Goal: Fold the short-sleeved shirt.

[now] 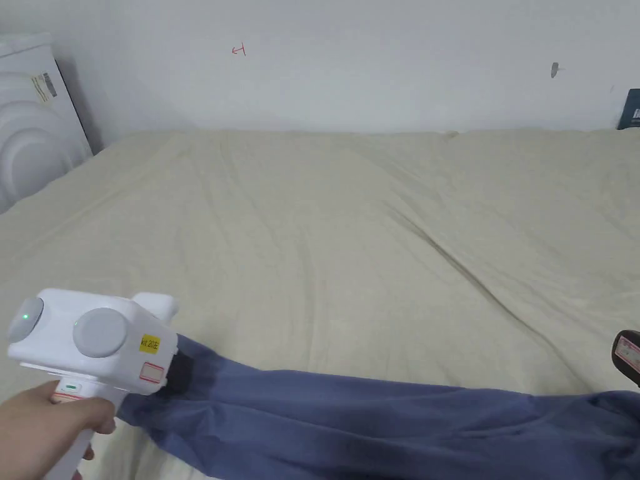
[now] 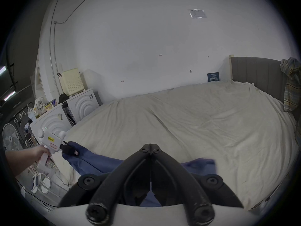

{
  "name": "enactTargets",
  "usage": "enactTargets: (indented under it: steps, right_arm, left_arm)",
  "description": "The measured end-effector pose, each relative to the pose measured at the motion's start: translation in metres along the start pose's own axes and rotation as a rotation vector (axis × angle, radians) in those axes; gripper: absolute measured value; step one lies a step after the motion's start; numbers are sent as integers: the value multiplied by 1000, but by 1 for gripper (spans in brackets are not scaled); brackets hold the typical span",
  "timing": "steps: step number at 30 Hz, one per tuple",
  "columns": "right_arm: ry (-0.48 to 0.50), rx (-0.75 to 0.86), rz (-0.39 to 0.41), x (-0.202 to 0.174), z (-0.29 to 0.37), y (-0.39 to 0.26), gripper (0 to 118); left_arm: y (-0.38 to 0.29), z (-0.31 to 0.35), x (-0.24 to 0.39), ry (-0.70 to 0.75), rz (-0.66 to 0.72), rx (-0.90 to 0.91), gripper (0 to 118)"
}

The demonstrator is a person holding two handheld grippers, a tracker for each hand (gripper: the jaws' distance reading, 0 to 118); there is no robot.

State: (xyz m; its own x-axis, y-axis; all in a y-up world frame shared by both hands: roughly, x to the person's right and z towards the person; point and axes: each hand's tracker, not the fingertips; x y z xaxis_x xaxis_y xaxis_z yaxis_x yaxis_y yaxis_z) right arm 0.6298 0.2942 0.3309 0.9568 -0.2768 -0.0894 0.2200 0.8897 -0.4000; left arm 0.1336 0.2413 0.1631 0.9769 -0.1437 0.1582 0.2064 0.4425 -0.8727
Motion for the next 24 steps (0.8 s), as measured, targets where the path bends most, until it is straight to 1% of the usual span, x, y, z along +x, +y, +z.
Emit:
enactTargets:
  steps: [1,2,3,4,7,9,12,13,14,15,16,17,18,20,24]
  right_arm:
    - [4,-1,1,1,1,-1,0]
    - [8,-1,0,-3,1,-2,0]
    - [11,-1,-2,-3,1,-3,0]
    - [15,-2,-4,-1,2,-4,0]
    - [25,-7,-19,2,2,-6,0]
    - [26,-9,-30,5,3,-8,0]
    - [44,-13,-51,11,6,-8,0]
    - [44,-15,-56,12,8,-8,0]
    - [44,-16,-58,12,9,-7,0]
    - [42,-16,-58,13,11,-7,0]
    - [39,-16,-57,14,12,-7,0]
    - [36,-16,-56,15,13,-7,0]
    - [37,-19,-56,15,12,-7,0]
    - [42,-27,-54,18,12,-8,0]
    - [38,-44,-59,24,9,-12,0]
  left_arm:
    - [1,4,-1,71,-31,-5,8]
    - [2,9,0,109,-53,-10,8]
    - [4,14,3,109,-55,-15,8]
    - [6,19,9,69,-42,-12,8]
    - [15,35,41,-131,15,3,8]
    - [24,41,79,-288,43,-10,8]
    - [42,30,135,-485,29,-23,10]
    - [46,24,153,-528,21,-40,16]
    - [50,17,172,-570,13,-54,32]
    - [53,11,189,-598,-2,-66,63]
    - [57,5,206,-635,-12,-87,103]
    - [58,1,218,-702,-5,-133,118]
    - [58,2,222,-760,14,-138,118]
    - [60,10,223,-804,32,-114,117]
    - [55,26,187,-748,-5,-50,117]
